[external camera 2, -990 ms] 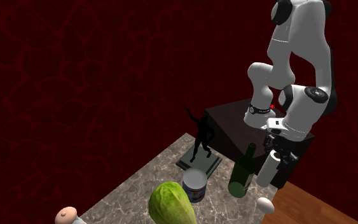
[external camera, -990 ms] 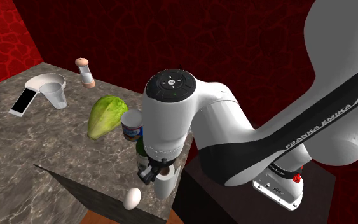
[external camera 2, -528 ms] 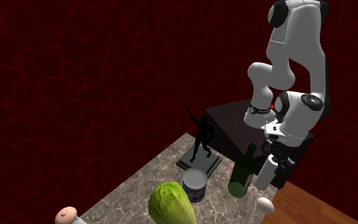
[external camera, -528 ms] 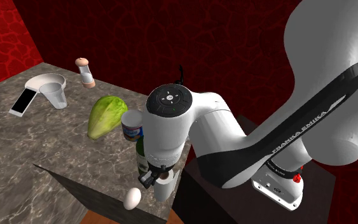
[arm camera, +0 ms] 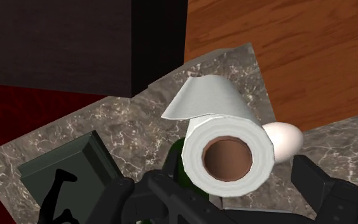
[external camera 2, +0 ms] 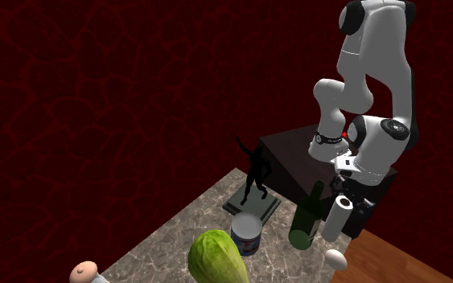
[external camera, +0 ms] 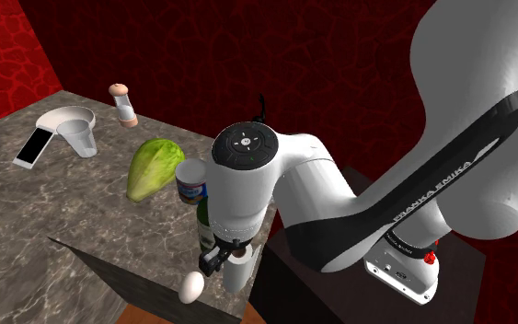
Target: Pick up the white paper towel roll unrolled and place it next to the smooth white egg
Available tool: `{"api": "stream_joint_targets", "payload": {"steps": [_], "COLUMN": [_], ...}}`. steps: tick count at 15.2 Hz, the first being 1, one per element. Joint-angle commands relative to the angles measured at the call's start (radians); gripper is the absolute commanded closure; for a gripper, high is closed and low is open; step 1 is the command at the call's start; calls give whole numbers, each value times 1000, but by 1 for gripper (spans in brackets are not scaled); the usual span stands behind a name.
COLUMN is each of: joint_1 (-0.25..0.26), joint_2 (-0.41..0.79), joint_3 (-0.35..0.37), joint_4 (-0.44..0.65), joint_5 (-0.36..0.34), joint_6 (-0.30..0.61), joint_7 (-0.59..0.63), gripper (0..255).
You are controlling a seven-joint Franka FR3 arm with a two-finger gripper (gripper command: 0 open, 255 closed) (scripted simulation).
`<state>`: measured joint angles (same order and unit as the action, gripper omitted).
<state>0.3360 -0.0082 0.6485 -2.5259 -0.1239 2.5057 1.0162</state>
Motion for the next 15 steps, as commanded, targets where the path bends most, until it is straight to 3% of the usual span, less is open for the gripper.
{"api": "stream_joint_targets", "payload": {"steps": [1, 3, 7, 15], "joint_1": [0, 0, 18, 21], "joint_2": [0, 0, -131, -131], "joint_3": [0, 0, -3, -6], "joint_4": [0, 0, 34, 34], "joint_5": [0, 0, 132, 131], "joint_6": [0, 0, -136, -136], "joint_7": [0, 0, -95, -95], "gripper": [0, 0, 0, 0]}}
